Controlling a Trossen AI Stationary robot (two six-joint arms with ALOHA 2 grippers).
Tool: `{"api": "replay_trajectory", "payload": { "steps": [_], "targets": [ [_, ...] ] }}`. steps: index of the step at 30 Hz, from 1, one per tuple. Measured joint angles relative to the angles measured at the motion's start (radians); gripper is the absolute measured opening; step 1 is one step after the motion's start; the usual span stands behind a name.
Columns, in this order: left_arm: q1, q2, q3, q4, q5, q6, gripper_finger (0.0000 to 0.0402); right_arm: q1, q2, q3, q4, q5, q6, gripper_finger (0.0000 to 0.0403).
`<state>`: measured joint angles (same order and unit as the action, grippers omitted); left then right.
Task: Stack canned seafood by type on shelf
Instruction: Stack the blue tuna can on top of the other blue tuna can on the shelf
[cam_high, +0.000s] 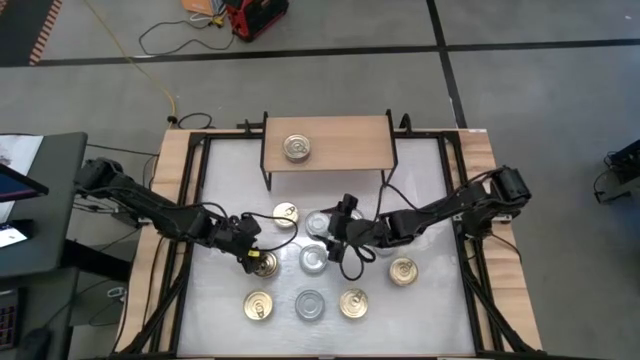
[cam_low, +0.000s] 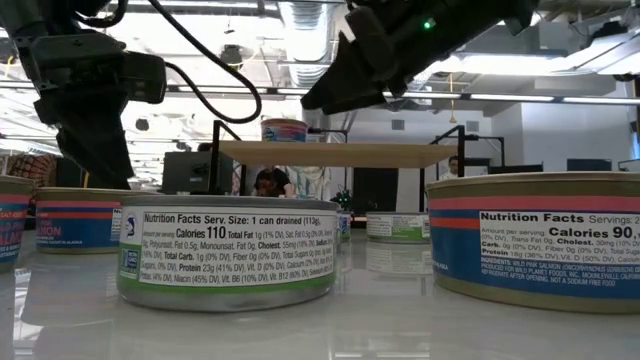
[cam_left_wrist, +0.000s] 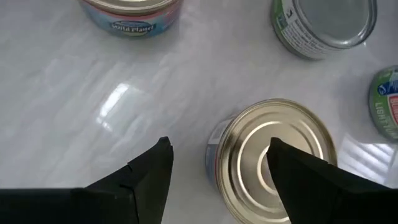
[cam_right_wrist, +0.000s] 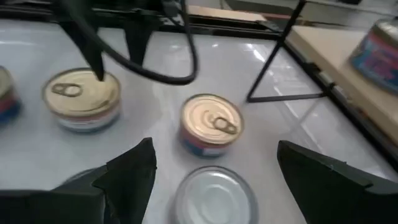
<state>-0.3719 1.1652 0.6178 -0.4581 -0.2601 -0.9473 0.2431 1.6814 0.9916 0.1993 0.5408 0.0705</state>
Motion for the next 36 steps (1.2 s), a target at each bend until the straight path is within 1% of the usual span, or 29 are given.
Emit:
{"api": "replay_trajectory", "payload": {
  "steps": [3,7,11,14,18,22,25,28,32,34,36],
  "targets": [
    [0.01,0.0,0.0,0.001,0.004,-0.025,0.0248,0.023,0.0,0.0,0.006,-0.016,0.023,0.036],
    [0.026,0.0,0.0,-0.001,0.051,-0.031,0.0248,0.049,0.0,0.0,0.021,-0.018,0.034,0.036],
    [0.028,0.0,0.0,-0.025,0.046,-0.024,0.0237,0.062,0.0,0.0,0.033,-0.018,0.037,0.036],
    [0.028,0.0,0.0,-0.038,0.033,-0.023,0.0216,0.07,0.0,0.0,0.037,-0.017,0.055,0.036],
    [0.028,0.0,0.0,-0.039,0.032,-0.019,0.0176,0.072,0.0,0.0,0.037,-0.018,0.061,0.036],
    [0.028,0.029,0.0,-0.037,0.056,-0.018,0.0139,0.071,0.0,0.0,0.043,-0.018,0.06,0.036],
    [0.026,0.076,0.002,-0.007,0.083,-0.016,0.0125,0.071,0.0,0.001,0.043,-0.017,0.056,0.036],
    [0.026,0.115,0.004,0.041,0.1,-0.002,0.0122,0.071,0.0,0.001,0.043,-0.017,0.056,0.036],
    [0.033,0.127,0.004,0.059,0.131,0.013,0.0115,0.073,0.0,0.001,0.043,-0.017,0.055,0.036],
    [0.038,0.127,0.004,0.059,0.154,0.011,0.01,0.076,0.0,0.001,0.045,-0.017,0.053,0.036],
    [0.039,0.126,0.004,0.056,0.178,-0.003,0.0075,0.077,0.0,0.001,0.046,-0.017,0.053,0.036]
  ]
}}
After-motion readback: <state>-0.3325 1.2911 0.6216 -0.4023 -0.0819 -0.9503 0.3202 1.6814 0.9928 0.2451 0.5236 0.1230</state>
